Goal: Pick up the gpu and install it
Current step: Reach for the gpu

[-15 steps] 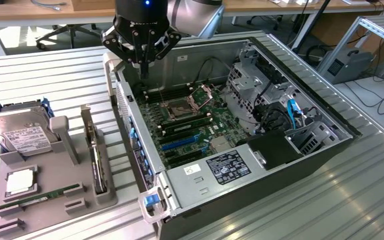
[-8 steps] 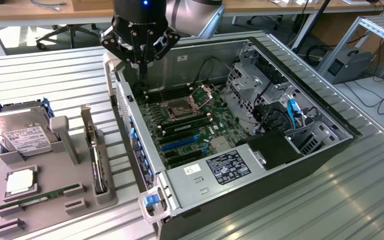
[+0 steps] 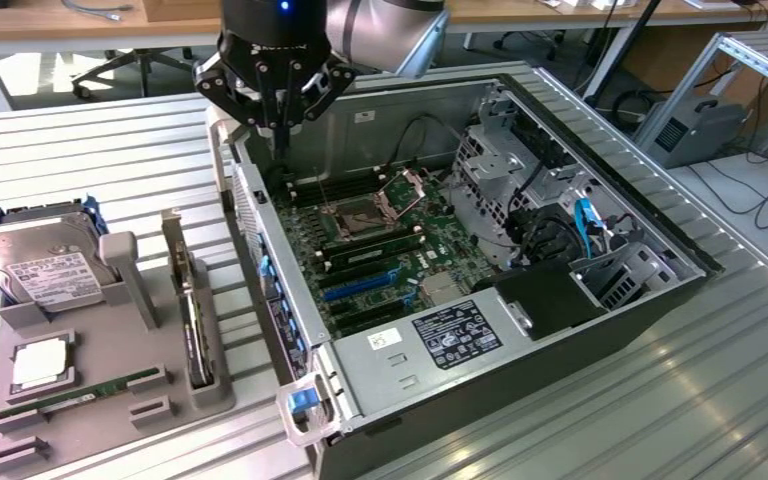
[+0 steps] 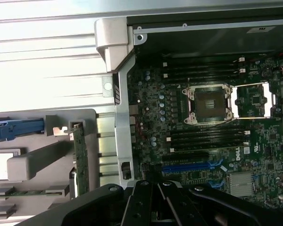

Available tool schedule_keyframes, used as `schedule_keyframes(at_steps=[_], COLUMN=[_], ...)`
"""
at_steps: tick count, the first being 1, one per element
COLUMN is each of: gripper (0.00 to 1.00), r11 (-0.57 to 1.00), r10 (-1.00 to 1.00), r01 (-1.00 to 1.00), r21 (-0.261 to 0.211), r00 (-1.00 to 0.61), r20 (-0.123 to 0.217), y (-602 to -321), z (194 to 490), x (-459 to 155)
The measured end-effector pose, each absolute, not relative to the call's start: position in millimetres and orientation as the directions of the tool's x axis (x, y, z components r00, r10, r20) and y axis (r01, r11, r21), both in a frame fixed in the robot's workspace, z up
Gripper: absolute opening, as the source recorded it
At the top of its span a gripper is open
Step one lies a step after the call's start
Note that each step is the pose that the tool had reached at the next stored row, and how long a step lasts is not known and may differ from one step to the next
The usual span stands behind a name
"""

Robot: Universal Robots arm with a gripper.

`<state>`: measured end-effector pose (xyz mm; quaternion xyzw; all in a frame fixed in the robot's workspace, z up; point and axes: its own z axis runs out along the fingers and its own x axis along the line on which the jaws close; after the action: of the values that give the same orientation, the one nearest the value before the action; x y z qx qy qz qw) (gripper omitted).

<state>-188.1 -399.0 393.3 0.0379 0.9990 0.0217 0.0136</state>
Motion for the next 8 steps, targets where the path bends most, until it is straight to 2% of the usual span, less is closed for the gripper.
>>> schedule_keyframes(at_steps=[8], gripper=[0.11], r11=[0.996], r10=[0.076], r01=[0.075], r21=[0.044], r00=[-0.997], r20=[-0.026], y=[-399.0], z=[393.3], x=[-191.2])
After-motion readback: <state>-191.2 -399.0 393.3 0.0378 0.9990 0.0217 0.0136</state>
